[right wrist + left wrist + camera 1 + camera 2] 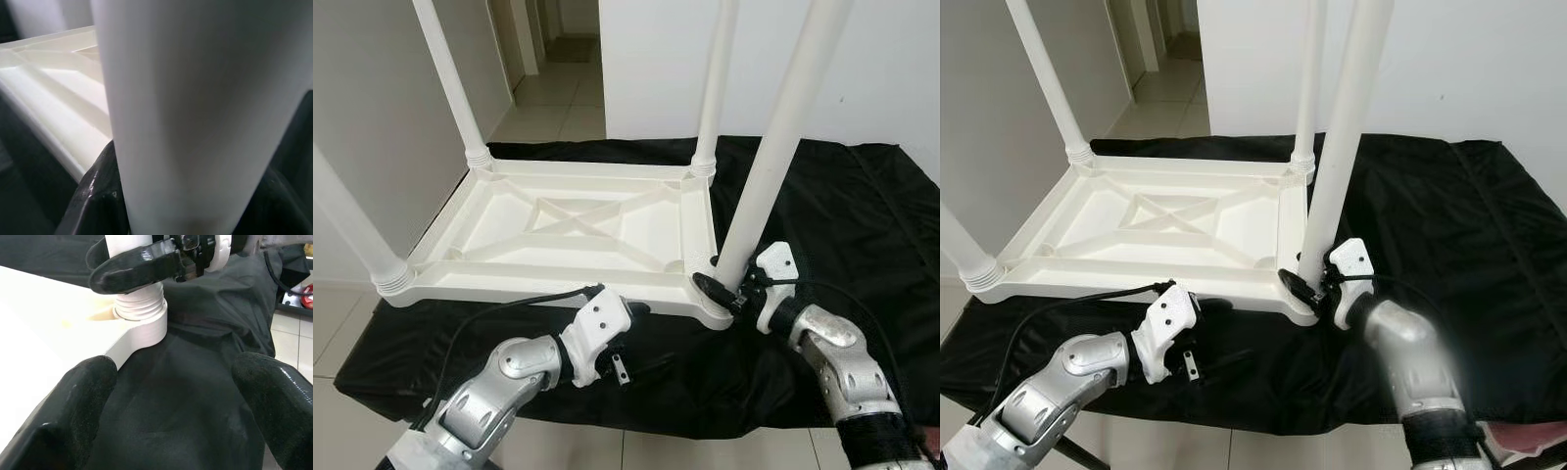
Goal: Building children table
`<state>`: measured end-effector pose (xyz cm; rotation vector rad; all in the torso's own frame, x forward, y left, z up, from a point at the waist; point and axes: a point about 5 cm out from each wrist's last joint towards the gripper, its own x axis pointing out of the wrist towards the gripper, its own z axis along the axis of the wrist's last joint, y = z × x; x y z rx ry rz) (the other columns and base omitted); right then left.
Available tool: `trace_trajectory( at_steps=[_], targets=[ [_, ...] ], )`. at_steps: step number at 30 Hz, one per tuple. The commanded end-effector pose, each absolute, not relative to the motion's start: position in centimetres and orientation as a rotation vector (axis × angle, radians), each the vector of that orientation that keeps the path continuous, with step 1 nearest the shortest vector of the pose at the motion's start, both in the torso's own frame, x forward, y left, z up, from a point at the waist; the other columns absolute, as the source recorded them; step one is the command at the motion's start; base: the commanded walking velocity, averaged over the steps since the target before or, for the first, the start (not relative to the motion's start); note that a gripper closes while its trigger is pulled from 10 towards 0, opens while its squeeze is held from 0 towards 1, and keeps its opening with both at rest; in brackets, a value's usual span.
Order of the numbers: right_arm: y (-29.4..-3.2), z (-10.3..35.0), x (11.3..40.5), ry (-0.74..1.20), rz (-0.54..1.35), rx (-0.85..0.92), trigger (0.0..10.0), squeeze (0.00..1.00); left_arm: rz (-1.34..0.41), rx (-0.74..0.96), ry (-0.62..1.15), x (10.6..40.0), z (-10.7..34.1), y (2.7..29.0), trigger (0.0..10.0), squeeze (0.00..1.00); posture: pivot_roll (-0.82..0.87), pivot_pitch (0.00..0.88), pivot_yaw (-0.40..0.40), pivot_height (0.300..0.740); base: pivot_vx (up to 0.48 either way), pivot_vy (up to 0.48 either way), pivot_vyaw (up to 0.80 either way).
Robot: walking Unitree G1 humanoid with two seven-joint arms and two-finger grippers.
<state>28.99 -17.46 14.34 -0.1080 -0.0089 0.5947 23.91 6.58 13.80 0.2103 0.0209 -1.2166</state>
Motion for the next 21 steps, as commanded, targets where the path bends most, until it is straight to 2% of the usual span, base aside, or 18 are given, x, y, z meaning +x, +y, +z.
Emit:
trace_trajectory(
  at_steps=[1,5,8,9,11,15,21],
  targets=[
    [-16.4,14.3,28.7,-0.011,0.503,-0.041,10.0,0.00,-1.256,0.218,0.041,23.6,13.7,7.0,10.0,0.00,-0.09,0.009,0.056,0.740,0.000,0.000,0.00],
    [-16.0,14.3,28.5,-0.018,0.428,-0.044,10.0,0.00,-1.251,0.215,0.043,23.6,13.6,7.1,10.0,0.00,-0.08,0.020,0.059,0.740,0.000,0.000,0.00],
    [-15.7,14.2,28.4,-0.007,0.253,-0.008,10.0,0.00,-1.252,0.215,0.049,23.4,13.7,7.2,10.0,0.00,-0.07,0.033,0.066,0.740,0.000,0.000,0.00],
    [-15.4,13.6,28.1,0.010,0.114,-0.007,10.0,0.00,-1.253,0.217,0.057,23.3,13.6,7.4,10.0,0.00,-0.07,0.038,0.070,0.740,0.000,0.000,0.00],
    [-15.4,13.4,28.0,0.016,0.081,-0.009,10.0,0.00,-1.253,0.218,0.059,23.2,13.6,7.5,10.0,0.00,-0.07,0.038,0.070,0.740,0.000,0.000,0.00],
    [-14.1,12.8,27.0,0.050,-0.098,0.071,10.0,0.00,-1.253,0.230,0.064,23.2,13.7,7.8,10.0,0.00,-0.06,0.046,0.066,0.740,0.000,0.000,0.00],
    [-12.9,13.0,26.4,0.041,-0.110,0.075,10.0,0.00,-1.243,0.236,0.055,23.7,13.8,8.0,10.0,0.00,-0.08,0.046,0.070,0.740,0.000,0.000,0.00]
  ],
)
